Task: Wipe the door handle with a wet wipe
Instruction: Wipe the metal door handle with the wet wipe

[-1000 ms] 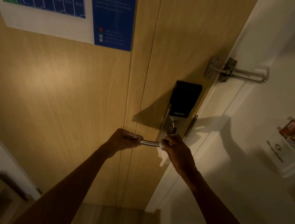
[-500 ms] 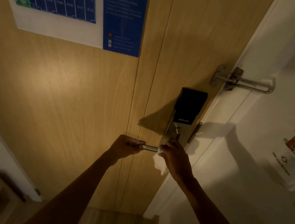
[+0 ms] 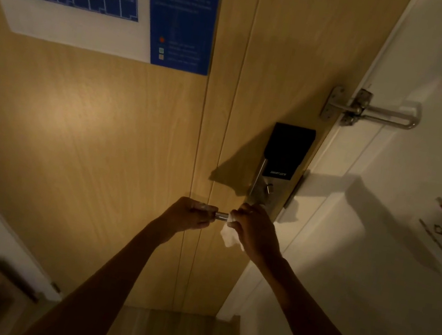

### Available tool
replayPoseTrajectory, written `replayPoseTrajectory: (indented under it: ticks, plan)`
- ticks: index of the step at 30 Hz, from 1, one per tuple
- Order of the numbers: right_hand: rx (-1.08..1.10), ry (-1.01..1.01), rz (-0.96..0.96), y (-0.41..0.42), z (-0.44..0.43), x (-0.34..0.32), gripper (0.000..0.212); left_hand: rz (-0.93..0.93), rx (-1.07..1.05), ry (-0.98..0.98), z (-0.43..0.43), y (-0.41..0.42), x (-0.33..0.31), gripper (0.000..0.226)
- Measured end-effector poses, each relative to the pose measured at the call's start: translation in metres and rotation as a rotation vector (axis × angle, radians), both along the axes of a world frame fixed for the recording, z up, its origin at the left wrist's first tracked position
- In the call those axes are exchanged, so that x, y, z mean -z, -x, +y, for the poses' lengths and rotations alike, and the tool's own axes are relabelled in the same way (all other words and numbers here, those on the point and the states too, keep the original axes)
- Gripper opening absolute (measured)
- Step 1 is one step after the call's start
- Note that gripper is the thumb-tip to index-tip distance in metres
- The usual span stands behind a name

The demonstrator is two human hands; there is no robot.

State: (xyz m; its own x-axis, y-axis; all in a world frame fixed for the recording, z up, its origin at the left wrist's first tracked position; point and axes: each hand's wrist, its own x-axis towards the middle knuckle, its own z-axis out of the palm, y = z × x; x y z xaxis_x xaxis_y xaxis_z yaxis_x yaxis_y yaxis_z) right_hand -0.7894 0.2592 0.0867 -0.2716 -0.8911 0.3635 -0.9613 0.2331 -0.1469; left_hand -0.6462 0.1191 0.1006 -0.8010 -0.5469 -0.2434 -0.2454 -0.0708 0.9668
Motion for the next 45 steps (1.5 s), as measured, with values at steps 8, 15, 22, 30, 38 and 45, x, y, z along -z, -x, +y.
replayPoseTrajectory:
  ticks: [8, 15, 22, 30, 38, 45]
  plan:
    - [0.03, 0.085, -0.117, 0.004, 0.007, 0.0, 0.02, -0.021, 0.046, -0.02, -0.002, -0.003, -0.001, 0.024]
    - [0.027, 0.108, -0.215, -0.009, -0.007, 0.001, 0.019, 0.001, 0.028, -0.071, -0.003, -0.007, 0.0, 0.029]
    - [-0.003, 0.065, -0.194, -0.016, -0.018, 0.0, 0.016, 0.009, -0.053, -0.093, 0.001, -0.008, 0.0, 0.019]
    - [0.051, 0.121, -0.22, -0.015, -0.016, 0.002, 0.027, -0.01, -0.074, -0.211, 0.001, -0.009, -0.001, 0.061]
    - [0.021, 0.094, -0.135, -0.014, -0.013, 0.0, 0.02, -0.052, -0.048, -0.225, 0.001, -0.011, -0.007, 0.074]
    - [0.029, 0.001, -0.065, -0.012, -0.011, 0.0, 0.011, -0.017, -0.035, -0.134, 0.001, -0.008, -0.001, 0.071]
